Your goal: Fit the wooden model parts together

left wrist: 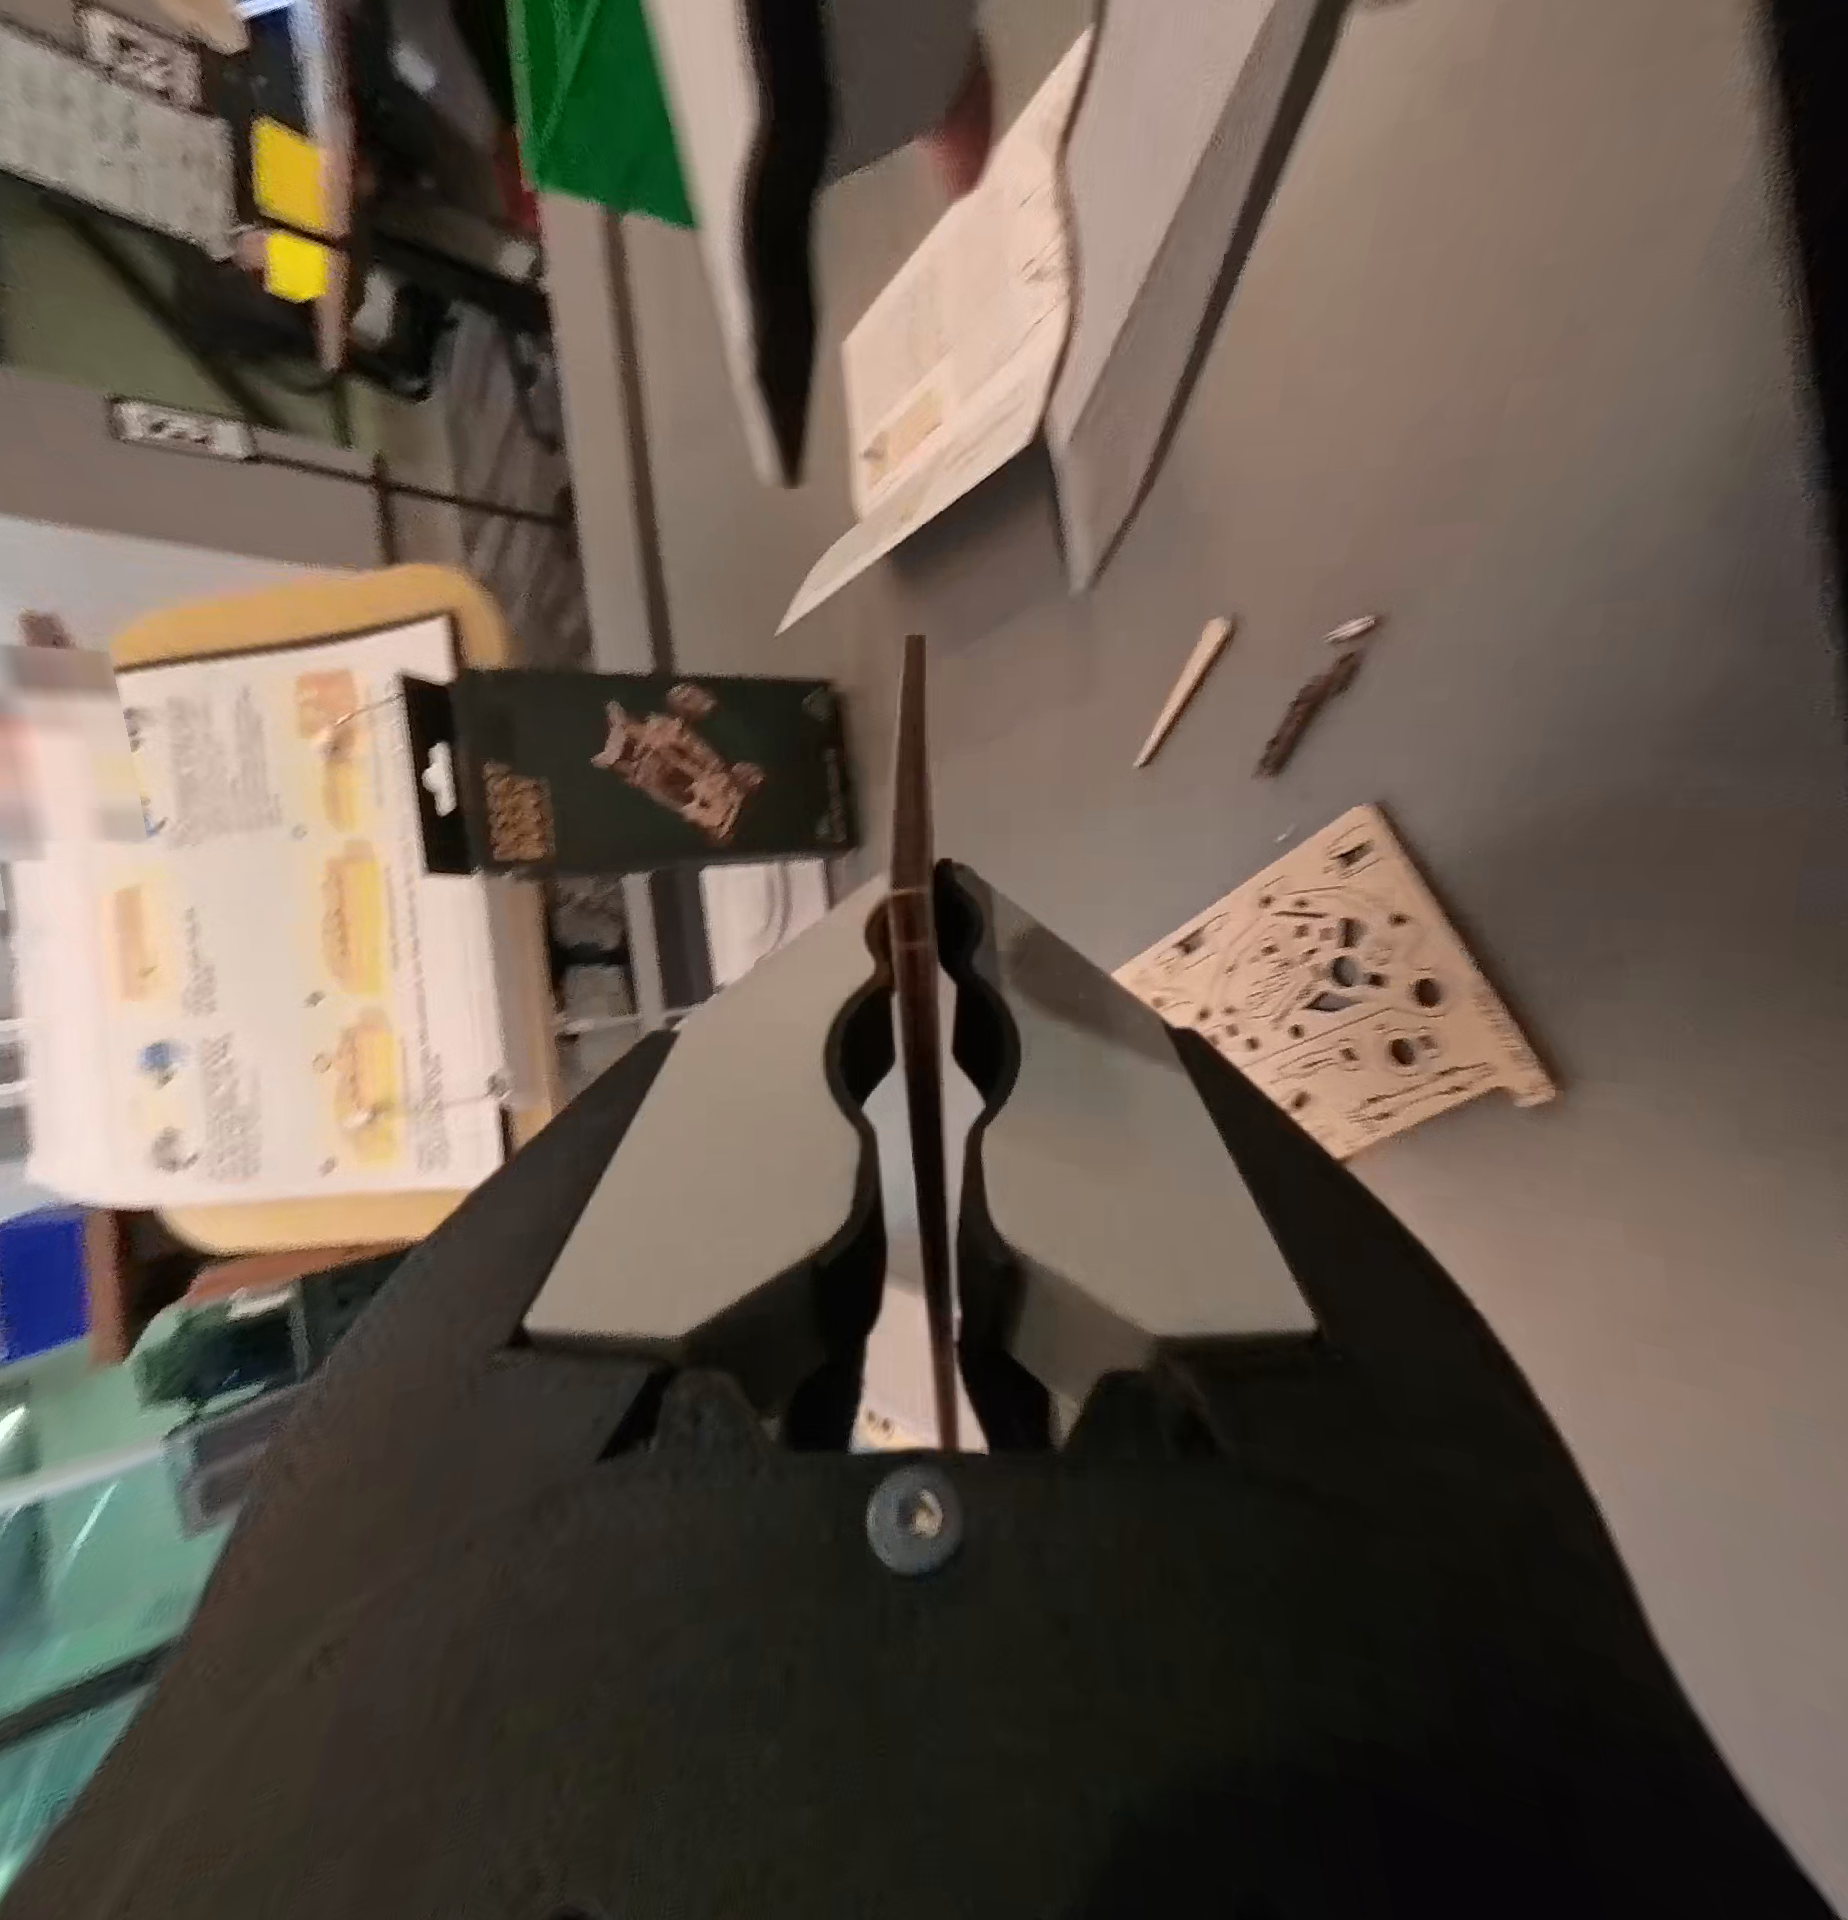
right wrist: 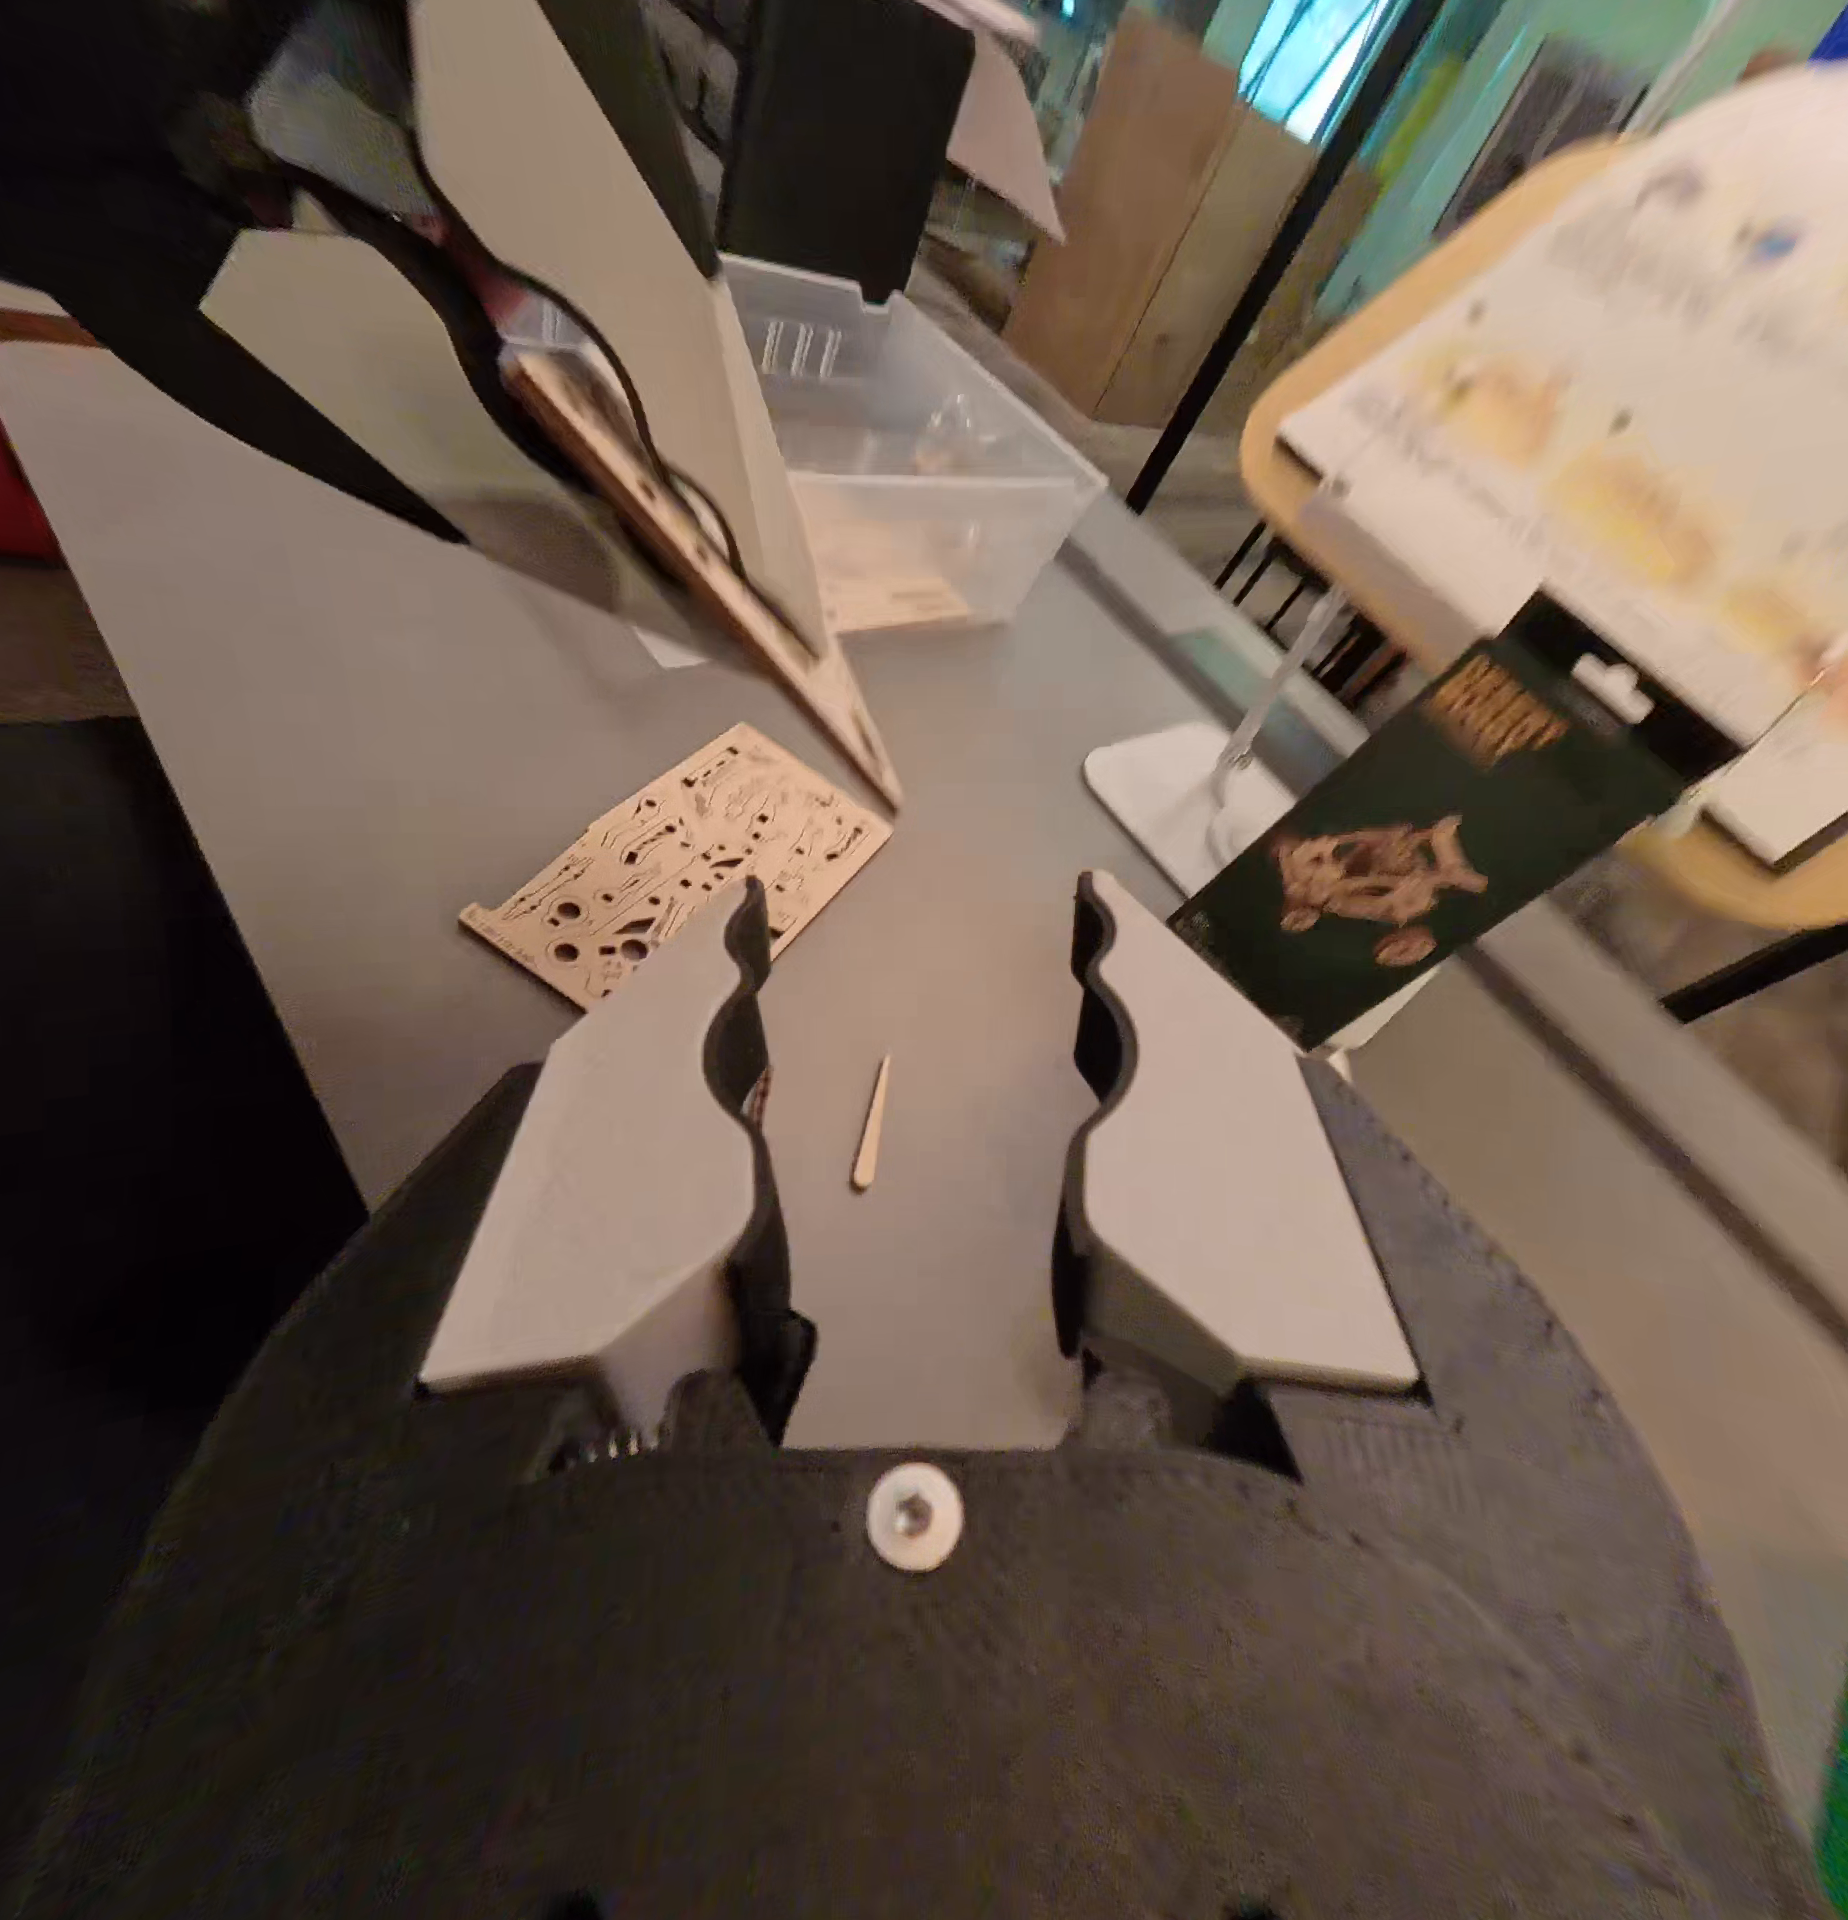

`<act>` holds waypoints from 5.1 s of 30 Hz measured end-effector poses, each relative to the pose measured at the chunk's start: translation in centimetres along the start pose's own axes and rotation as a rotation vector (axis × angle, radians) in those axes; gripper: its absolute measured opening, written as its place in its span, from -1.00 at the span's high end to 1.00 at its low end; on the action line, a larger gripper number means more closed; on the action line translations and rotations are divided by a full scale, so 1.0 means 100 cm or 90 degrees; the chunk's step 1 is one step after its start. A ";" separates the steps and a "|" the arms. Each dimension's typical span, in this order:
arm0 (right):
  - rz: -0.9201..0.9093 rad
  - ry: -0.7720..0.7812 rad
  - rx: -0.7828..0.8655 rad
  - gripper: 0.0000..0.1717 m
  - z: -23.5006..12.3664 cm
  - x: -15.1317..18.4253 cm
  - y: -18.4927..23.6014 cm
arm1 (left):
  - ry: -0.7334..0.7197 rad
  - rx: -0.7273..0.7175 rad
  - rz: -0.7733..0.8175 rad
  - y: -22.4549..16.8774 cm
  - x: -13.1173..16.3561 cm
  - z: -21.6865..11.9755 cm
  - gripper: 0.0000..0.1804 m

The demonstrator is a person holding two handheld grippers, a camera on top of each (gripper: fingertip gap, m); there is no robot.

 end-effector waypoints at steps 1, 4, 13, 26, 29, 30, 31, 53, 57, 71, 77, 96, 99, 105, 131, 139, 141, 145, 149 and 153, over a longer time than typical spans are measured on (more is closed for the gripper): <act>-0.030 -0.006 0.007 0.33 -0.001 -0.004 0.003 | -0.012 0.020 0.002 -0.003 -0.006 -0.002 0.98; -0.133 -0.031 0.031 0.42 -0.002 -0.013 0.013 | -0.050 0.099 0.005 -0.018 -0.027 -0.006 0.98; -0.260 -0.010 -0.043 0.96 -0.002 -0.002 0.041 | -0.085 0.164 -0.007 -0.023 -0.052 -0.008 0.97; -0.282 0.003 0.099 0.98 -0.013 0.002 -0.009 | -0.072 0.085 -0.415 0.038 -0.006 -0.010 0.40; -0.305 -0.002 0.126 0.98 -0.012 0.001 -0.012 | -0.154 0.148 -0.713 0.044 0.009 -0.018 0.13; -0.314 -0.007 0.132 0.98 -0.012 -0.001 -0.012 | -0.206 0.173 -0.806 0.044 0.010 -0.021 0.12; -0.322 -0.013 0.137 0.98 -0.012 -0.003 -0.010 | -0.256 0.203 -0.884 0.043 0.010 -0.023 0.11; -0.331 -0.056 0.058 0.50 -0.007 -0.011 0.028 | -0.483 0.381 -1.177 0.024 -0.017 -0.010 0.97; -0.148 -0.019 -0.015 0.48 -0.001 0.008 0.018 | -0.438 0.329 -1.137 0.026 -0.003 -0.015 0.97; 0.404 -0.041 -0.378 0.85 0.011 0.004 0.054 | -0.390 0.421 -1.035 0.003 -0.010 -0.022 0.96; 0.503 -0.063 -0.448 0.98 0.006 0.003 0.053 | -0.447 0.375 -1.038 0.011 -0.004 -0.021 0.77; 0.408 -0.010 -0.431 0.85 0.002 0.018 0.059 | -0.262 0.180 -0.959 0.043 0.096 -0.073 0.98; 0.330 0.007 -0.436 0.87 0.002 0.020 0.074 | -0.131 0.100 -0.947 0.059 0.158 -0.078 0.98; 0.254 0.044 -0.422 0.89 0.005 0.032 0.085 | 0.008 0.103 -0.952 0.074 0.245 -0.052 0.98; 0.218 0.047 -0.390 0.90 0.002 0.044 0.065 | 0.188 0.179 -1.062 0.037 0.346 0.045 0.84; 0.223 0.051 -0.385 0.90 0.002 0.046 0.061 | 0.205 0.187 -1.024 0.041 0.340 0.052 0.94; 0.221 0.053 -0.384 0.90 0.002 0.047 0.061 | 0.197 0.196 -1.028 0.042 0.339 0.053 0.94; 0.224 0.055 -0.379 0.90 0.002 0.048 0.059 | 0.161 0.189 -1.040 0.050 0.337 0.049 0.98; 0.233 0.054 -0.379 0.90 0.002 0.049 0.057 | 0.131 0.148 -1.023 0.069 0.328 0.036 0.98; 0.238 0.050 -0.384 0.89 0.002 0.048 0.057 | 0.118 0.187 -1.036 0.071 0.322 0.030 0.99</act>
Point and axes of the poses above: each gripper's, where its closed fingertips meet, z out along the fingers, x out of its underside, y = z × x across the jaws, the point moved 2 cm from there along -z, back along the fingers, and after that the axes turned 3 degrees about z, right-handed, at the moved point
